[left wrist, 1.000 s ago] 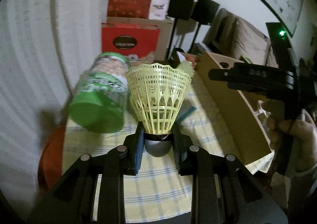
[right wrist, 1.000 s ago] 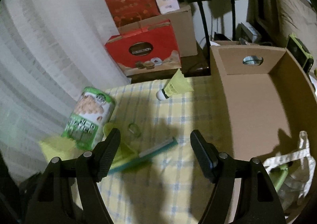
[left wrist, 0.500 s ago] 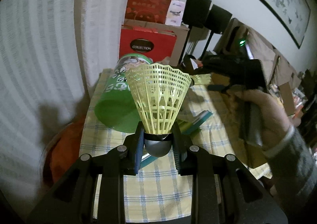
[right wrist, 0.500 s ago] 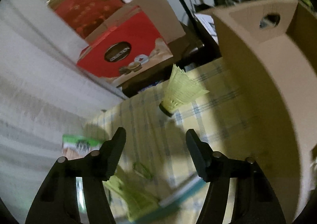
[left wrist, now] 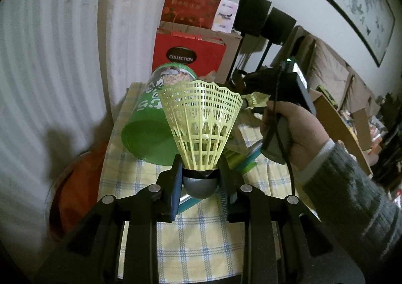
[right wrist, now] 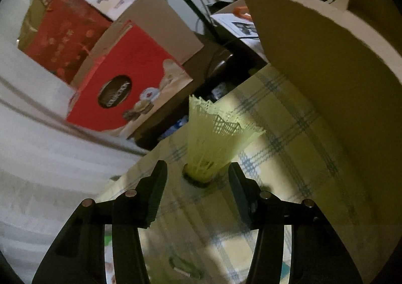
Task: Organize objects
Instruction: 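Grasp a second yellow shuttlecock with the right tool while the left tool holds its own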
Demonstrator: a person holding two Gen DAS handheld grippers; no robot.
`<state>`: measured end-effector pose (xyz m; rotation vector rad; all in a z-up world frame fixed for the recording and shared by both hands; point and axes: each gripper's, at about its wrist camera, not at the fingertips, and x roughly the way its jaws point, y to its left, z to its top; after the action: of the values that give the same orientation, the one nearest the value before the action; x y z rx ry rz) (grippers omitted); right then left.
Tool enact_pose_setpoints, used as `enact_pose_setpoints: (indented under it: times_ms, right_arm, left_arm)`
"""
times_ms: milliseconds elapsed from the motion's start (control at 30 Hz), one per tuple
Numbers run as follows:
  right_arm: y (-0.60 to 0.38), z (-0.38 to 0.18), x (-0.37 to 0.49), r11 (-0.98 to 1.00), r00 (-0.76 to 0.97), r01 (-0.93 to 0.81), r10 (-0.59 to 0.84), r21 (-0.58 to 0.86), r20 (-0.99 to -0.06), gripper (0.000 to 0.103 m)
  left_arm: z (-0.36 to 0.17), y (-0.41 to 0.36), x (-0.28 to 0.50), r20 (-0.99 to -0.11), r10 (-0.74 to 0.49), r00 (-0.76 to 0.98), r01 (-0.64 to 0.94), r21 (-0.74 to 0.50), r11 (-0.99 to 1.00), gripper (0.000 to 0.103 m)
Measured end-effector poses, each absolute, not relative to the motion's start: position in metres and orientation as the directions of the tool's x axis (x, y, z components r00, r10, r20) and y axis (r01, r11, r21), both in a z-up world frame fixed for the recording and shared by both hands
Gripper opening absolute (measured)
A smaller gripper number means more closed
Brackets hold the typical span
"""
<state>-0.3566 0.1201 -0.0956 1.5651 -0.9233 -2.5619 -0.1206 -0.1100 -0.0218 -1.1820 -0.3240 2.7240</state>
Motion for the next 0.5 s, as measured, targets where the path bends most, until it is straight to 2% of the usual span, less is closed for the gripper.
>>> enact_pose_setpoints:
  times_ms: [133, 233, 367, 400, 433, 500]
  right_arm:
    - [0.112, -0.095, -0.365, -0.868, -0.517, -0.274, -0.229, 0.413, -0.825, 0.052]
    - [0.110, -0.096, -0.370, -0.907, -0.521, -0.247, -0.173, 0.342, -0.836, 0.044]
    - [0.106, -0.095, -0.375, -0.945, -0.516, -0.187, -0.137, 0.268, -0.845, 0.044]
    - [0.104, -0.095, -0.376, -0.956, -0.511, -0.168, -0.123, 0.239, -0.851, 0.042]
    - [0.102, -0.095, -0.377, -0.962, -0.506, -0.156, -0.117, 0.224, -0.854, 0.036]
    - [0.097, -0.093, -0.377, -0.975, -0.503, -0.110, -0.111, 0.191, -0.857, 0.036]
  left_arm:
    - [-0.025, -0.112, -0.120, -0.704, 0.230, -0.672, -0.054, -0.263, -0.963, 0.024]
    - [-0.029, -0.113, -0.120, -0.709, 0.231, -0.667, -0.050, -0.267, -0.962, 0.024]
    - [-0.033, -0.115, -0.118, -0.709, 0.239, -0.664, -0.043, -0.282, -0.958, 0.024]
    - [-0.034, -0.116, -0.117, -0.709, 0.241, -0.663, -0.044, -0.284, -0.958, 0.024]
    - [-0.034, -0.116, -0.117, -0.708, 0.242, -0.663, -0.045, -0.285, -0.957, 0.024]
    - [-0.033, -0.117, -0.116, -0.706, 0.245, -0.664, -0.047, -0.288, -0.957, 0.024]
